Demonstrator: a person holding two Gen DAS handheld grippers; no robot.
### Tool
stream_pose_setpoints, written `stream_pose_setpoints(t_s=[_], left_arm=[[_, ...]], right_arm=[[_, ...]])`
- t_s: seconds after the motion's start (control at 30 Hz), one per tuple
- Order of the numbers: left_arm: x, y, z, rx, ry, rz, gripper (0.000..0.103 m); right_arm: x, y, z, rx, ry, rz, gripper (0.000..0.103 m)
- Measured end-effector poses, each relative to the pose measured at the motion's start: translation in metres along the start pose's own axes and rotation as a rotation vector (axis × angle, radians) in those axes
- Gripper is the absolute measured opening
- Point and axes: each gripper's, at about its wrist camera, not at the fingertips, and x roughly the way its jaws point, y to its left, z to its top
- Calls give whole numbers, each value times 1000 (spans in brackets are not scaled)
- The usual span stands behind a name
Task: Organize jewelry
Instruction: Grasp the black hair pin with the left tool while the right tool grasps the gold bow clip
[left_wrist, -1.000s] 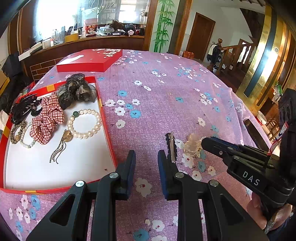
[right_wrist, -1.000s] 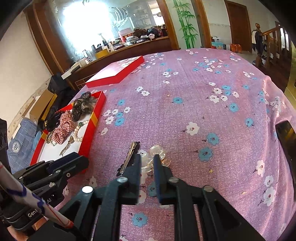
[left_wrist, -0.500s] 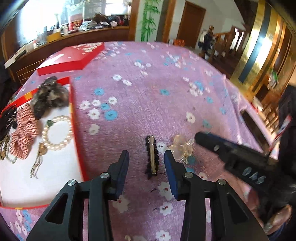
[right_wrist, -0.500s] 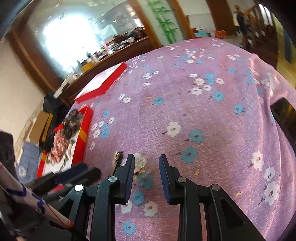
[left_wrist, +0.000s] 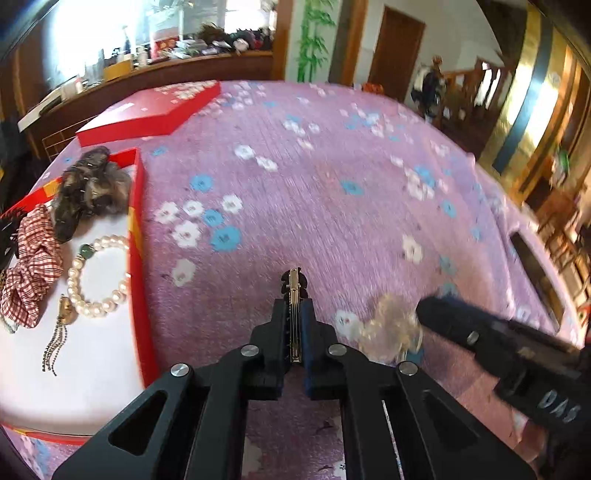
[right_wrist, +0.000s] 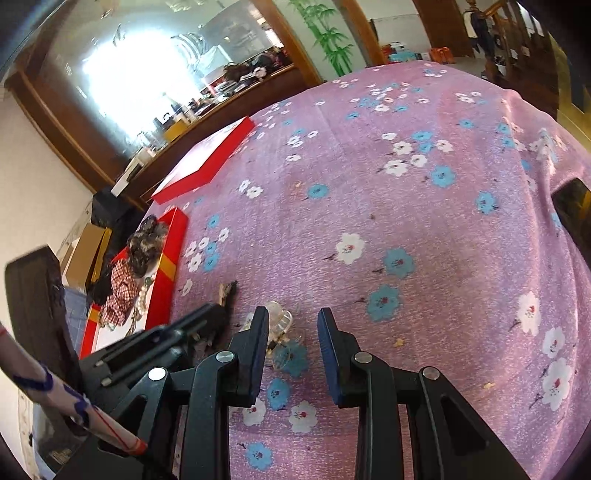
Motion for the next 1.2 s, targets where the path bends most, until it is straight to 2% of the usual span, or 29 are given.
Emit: stream_pose_setpoints(t_s=[0.13,0.23,0.33,0.73,0.9,1.2], left_arm=[[-20,9,5,-30,-107,31,6],[-23,12,7,-40,-120,34,6],[-27,16,9,-53,-137,26,7],[-33,24,9,-79,-149,7,7],[-33,24,9,-78,-152,11,7],[-33,24,9,-73,-152,12,7]], right_arm=[[8,9,-1,-40,26,-6,30],[11,14,-2,-66,31,-14,32],[18,18,-3,-84,59,-5,39],[24,51,-18,-267,81,-3,39],[18,52,-18,-272,57,17,29],[3,40,-11,-200,-18,11,28]])
